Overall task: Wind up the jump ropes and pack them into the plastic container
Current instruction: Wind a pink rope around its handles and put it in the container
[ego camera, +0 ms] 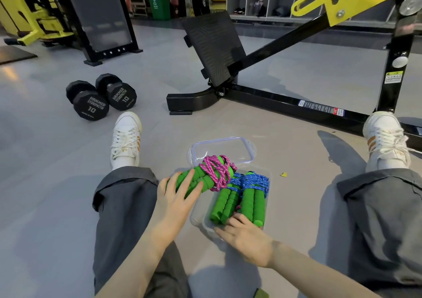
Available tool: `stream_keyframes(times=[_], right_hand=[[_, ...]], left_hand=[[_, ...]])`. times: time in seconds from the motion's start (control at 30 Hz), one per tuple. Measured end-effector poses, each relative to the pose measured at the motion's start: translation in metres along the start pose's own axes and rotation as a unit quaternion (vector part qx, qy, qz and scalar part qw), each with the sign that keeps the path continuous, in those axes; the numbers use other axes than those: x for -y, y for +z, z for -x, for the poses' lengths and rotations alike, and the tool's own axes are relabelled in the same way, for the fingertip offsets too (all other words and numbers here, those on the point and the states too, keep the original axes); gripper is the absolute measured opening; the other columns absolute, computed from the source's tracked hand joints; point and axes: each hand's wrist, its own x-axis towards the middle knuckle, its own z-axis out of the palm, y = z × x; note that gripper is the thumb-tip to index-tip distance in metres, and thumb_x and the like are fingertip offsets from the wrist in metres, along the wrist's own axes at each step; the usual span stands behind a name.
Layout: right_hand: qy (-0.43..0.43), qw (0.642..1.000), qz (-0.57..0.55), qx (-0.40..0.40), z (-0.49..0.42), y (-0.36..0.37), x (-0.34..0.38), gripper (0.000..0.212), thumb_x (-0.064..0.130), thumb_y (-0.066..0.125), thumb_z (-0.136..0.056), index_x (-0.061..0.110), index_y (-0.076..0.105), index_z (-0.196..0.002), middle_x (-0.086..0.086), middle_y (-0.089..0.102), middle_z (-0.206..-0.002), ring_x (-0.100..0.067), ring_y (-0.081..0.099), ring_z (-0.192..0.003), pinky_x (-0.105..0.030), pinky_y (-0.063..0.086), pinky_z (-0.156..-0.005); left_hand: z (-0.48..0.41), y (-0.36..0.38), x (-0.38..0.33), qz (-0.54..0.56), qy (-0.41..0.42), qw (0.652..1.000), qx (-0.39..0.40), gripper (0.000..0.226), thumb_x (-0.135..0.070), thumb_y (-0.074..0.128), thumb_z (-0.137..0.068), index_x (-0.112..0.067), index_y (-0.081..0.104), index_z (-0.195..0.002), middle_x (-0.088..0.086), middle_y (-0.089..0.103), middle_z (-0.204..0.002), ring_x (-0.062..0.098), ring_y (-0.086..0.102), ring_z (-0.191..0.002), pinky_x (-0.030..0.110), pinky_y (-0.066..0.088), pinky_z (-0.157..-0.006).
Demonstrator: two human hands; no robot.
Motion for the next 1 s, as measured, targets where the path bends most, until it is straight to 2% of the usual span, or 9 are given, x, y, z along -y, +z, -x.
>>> stream_keyframes(times=[0.17, 0.3, 0.4, 0.47, 0.57, 0.63, 0.73, 0.87, 1.0], right_hand=[[-0.042, 0.999, 0.021, -0.026, 0.023, -0.006, -0.019, 0.057, 0.025, 0.073, -0.049, 0.018, 0.061, -0.104, 0.013, 0.063, -0.077, -0.013, 0.056, -0.080, -0.026, 0.028, -0.074], [-0.048, 0.993, 0.094, -0.058, 0.054, -0.007, -0.052, 0.014, 0.014, 0.041, -0.072, 0.021, 0.046, -0.083, 0.013, 0.058, -0.061, -0.013, 0.056, -0.080, -0.025, 0.033, -0.073], [0.042, 0.996, 0.084, -0.008, 0.081, -0.013, -0.075, 0.028, 0.013, 0.029, -0.063, 0.024, 0.053, -0.073, 0.014, 0.058, -0.060, -0.013, 0.057, -0.080, -0.026, 0.046, -0.076], [0.115, 0.993, 0.017, 0.031, 0.086, -0.018, -0.074, 0.037, 0.020, 0.027, -0.061, 0.024, 0.061, -0.074, 0.010, 0.062, -0.069, -0.017, 0.059, -0.083, -0.030, 0.043, -0.084], [0.206, 0.967, -0.127, 0.073, 0.070, -0.011, -0.051, 0.049, 0.038, 0.028, -0.083, 0.015, 0.054, -0.117, -0.008, 0.063, -0.102, -0.028, 0.051, -0.103, -0.036, 0.032, -0.095], [0.255, 0.944, -0.183, 0.105, 0.053, -0.004, -0.034, 0.037, 0.033, 0.040, -0.091, 0.011, 0.047, -0.121, -0.015, 0.059, -0.103, -0.032, 0.050, -0.101, -0.035, 0.031, -0.088], [0.251, 0.941, -0.201, 0.106, 0.041, 0.000, -0.023, 0.021, 0.003, 0.042, -0.083, 0.009, 0.044, -0.103, -0.015, 0.052, -0.090, -0.030, 0.047, -0.087, -0.033, 0.025, -0.077], [0.237, 0.945, -0.191, 0.115, 0.052, 0.007, -0.036, 0.031, 0.003, 0.040, -0.080, 0.011, 0.046, -0.110, -0.014, 0.058, -0.101, -0.027, 0.048, -0.101, -0.034, 0.025, -0.080], [0.228, 0.951, -0.189, 0.089, 0.075, 0.011, -0.059, 0.046, -0.004, 0.037, -0.072, 0.013, 0.049, -0.113, -0.006, 0.056, -0.115, -0.022, 0.040, -0.120, -0.040, 0.017, -0.111]], left_hand=[[-0.003, 0.000, -0.001, 0.005, -0.008, 1.000, -0.007, 0.051, 0.005, 0.075, -0.070, -0.016, 0.055, -0.112, 0.013, 0.067, -0.116, 0.032, 0.050, -0.105, 0.041, 0.037, -0.080], [-0.008, 0.002, -0.011, 0.019, -0.001, 0.999, -0.029, 0.050, 0.009, 0.072, -0.072, -0.016, 0.055, -0.111, 0.012, 0.063, -0.121, 0.033, 0.050, -0.105, 0.042, 0.036, -0.082], [-0.005, -0.001, -0.017, 0.031, 0.036, 0.999, -0.010, 0.049, 0.010, 0.063, -0.073, -0.015, 0.053, -0.114, 0.013, 0.052, -0.129, 0.036, 0.050, -0.107, 0.045, 0.037, -0.083], [-0.005, -0.005, -0.019, 0.030, 0.069, 0.997, 0.012, 0.045, 0.011, 0.054, -0.079, -0.014, 0.053, -0.116, 0.015, 0.054, -0.129, 0.039, 0.051, -0.107, 0.046, 0.038, -0.083], [-0.011, -0.014, -0.023, 0.028, 0.107, 0.994, 0.022, 0.037, 0.010, 0.039, -0.089, -0.012, 0.052, -0.116, 0.018, 0.062, -0.123, 0.040, 0.053, -0.105, 0.047, 0.039, -0.082], [-0.016, -0.017, -0.026, 0.030, 0.122, 0.992, 0.001, 0.033, 0.009, 0.034, -0.094, -0.011, 0.052, -0.113, 0.017, 0.065, -0.119, 0.039, 0.054, -0.103, 0.046, 0.039, -0.081], [-0.018, -0.008, -0.027, 0.043, 0.106, 0.992, -0.056, 0.024, 0.004, 0.055, -0.090, -0.014, 0.053, -0.106, 0.012, 0.062, -0.119, 0.035, 0.055, -0.101, 0.043, 0.042, -0.077], [-0.004, 0.014, -0.016, 0.035, 0.090, 0.994, -0.047, 0.056, 0.002, 0.083, -0.065, -0.017, 0.053, -0.108, 0.010, 0.054, -0.127, 0.035, 0.055, -0.105, 0.044, 0.041, -0.080], [0.000, 0.022, -0.014, 0.053, 0.076, 0.994, -0.057, 0.058, 0.008, 0.079, -0.068, -0.016, 0.051, -0.113, 0.010, 0.051, -0.129, 0.037, 0.054, -0.106, 0.045, 0.044, -0.080]])
